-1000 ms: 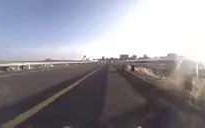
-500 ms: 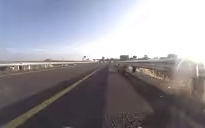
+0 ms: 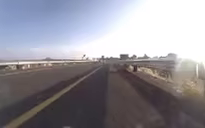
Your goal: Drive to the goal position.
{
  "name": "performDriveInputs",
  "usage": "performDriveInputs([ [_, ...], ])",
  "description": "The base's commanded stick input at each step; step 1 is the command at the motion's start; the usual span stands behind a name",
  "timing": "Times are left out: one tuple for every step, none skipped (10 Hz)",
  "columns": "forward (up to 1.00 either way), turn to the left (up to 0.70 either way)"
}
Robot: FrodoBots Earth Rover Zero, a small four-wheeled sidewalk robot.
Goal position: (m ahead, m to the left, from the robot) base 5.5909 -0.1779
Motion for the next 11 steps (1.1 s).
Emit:
performDriveInputs([
  [0.5,0.0],
  [0.5,0.0],
  [0.5,0.0],
  [0.5,0.0],
  [0.5,0.0],
  [0.5,0.0],
  [0.5,0.0],
  [0.5,0.0],
  [0.5,0.0],
  [0.5,0.0],
  [0.5,0.0],
])
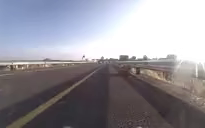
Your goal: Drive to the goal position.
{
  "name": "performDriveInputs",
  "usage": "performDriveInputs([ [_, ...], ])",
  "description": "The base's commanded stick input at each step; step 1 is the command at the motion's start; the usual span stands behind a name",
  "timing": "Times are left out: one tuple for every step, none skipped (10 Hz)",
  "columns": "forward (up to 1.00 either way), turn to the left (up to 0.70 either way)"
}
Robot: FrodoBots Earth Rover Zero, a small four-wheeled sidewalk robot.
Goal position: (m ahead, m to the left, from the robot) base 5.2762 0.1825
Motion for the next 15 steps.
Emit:
performDriveInputs([
  [0.5,0.03],
  [0.5,0.15],
  [0.5,0.14],
  [0.5,0.0],
  [0.5,0.0],
  [0.5,0.0],
  [0.5,0.0],
  [0.5,0.0],
  [0.5,0.0],
  [0.5,0.0],
  [0.5,0.0],
  [0.5,0.0],
  [0.5,0.0],
  [0.5,0.0],
  [0.5,0.0],
])
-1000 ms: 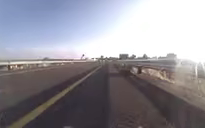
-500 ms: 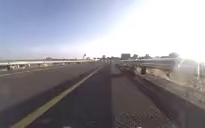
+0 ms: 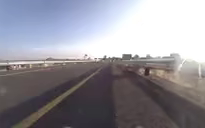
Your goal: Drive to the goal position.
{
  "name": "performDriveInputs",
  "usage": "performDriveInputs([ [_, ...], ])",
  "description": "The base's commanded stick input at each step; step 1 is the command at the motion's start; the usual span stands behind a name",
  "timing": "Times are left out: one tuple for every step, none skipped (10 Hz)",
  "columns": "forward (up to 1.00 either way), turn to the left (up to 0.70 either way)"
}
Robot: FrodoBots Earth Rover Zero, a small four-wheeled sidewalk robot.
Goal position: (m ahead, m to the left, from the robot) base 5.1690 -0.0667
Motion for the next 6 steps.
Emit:
performDriveInputs([
  [0.5,0.0],
  [0.5,0.0],
  [0.5,0.0],
  [0.5,0.0],
  [0.5,0.0],
  [0.5,0.0],
])
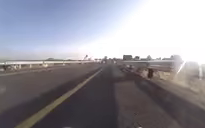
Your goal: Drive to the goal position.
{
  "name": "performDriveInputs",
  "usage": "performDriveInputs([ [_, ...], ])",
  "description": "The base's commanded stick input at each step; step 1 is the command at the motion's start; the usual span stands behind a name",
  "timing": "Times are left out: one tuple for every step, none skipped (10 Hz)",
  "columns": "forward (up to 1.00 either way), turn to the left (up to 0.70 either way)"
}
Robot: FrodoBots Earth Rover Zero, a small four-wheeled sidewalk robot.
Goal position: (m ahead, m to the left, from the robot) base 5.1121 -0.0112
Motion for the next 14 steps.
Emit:
performDriveInputs([
  [0.5,0.0],
  [0.5,0.0],
  [0.5,0.0],
  [0.5,0.0],
  [0.5,0.0],
  [0.5,0.0],
  [0.5,0.0],
  [0.5,0.0],
  [0.5,0.0],
  [0.5,0.0],
  [0.5,0.0],
  [0.5,0.0],
  [0.5,0.0],
  [0.5,0.0],
])
